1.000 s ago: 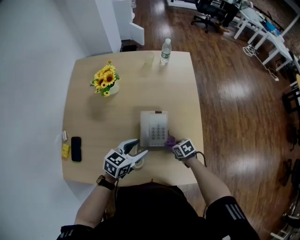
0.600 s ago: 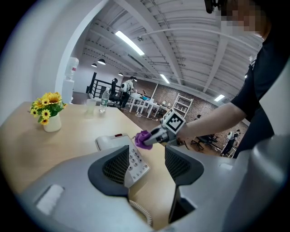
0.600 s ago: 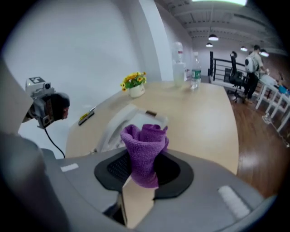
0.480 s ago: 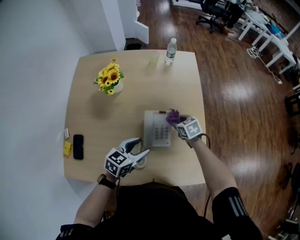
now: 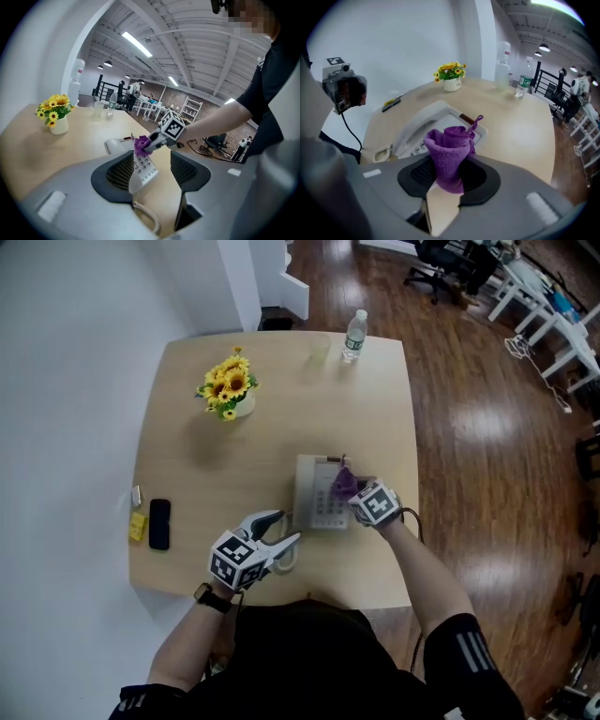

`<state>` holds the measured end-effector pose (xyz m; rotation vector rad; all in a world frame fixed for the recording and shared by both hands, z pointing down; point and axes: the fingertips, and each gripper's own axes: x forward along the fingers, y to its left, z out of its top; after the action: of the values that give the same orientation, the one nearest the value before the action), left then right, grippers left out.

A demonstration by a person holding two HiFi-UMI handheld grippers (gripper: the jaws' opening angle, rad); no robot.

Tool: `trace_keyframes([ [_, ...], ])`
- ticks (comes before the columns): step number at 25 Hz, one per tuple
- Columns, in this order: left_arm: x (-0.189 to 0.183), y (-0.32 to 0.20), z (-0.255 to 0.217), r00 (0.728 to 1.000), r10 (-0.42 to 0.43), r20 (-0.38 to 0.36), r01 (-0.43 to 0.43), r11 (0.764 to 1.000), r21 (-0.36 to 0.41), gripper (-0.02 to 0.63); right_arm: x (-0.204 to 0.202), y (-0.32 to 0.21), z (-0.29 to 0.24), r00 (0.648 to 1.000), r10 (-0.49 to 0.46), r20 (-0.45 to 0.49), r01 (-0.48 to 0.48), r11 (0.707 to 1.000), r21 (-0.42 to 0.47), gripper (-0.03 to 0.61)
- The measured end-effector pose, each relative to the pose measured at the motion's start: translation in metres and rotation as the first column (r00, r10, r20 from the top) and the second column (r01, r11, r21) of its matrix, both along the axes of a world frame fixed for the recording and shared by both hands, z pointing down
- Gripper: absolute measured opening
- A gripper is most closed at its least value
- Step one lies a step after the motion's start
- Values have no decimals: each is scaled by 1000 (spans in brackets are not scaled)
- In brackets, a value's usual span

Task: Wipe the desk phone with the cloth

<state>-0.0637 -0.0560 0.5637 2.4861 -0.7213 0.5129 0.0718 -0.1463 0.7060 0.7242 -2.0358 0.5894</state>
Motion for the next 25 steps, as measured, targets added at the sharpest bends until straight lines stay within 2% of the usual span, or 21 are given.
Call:
trace_keyframes([
  [6,13,-1,-2,1000,17,-9,-16,1000,9,242,-1,73,20,998,16,57,-12,998,-68,130],
  [11,24,3,-3,999,37,-14,-37,999,10,242,2,140,42,998,-35,50,42,987,-153,130],
  [13,26,5,-4,999,43,-14,-42,999,11,242,0,149,42,997,-55,59,64,986,-152,130],
  [16,21,3,-4,999,37,-9,-37,999,11,242,-5,119,18,994,-25,108,35,995,-92,130],
  [21,12,1,-5,1000,18,-6,-18,1000,10,242,-11,12,-34,991,37,132,-44,998,51,130],
  [25,7,1,-5,1000,4,-7,-4,1000,7,242,-17,-50,-48,997,40,68,-47,993,105,131],
])
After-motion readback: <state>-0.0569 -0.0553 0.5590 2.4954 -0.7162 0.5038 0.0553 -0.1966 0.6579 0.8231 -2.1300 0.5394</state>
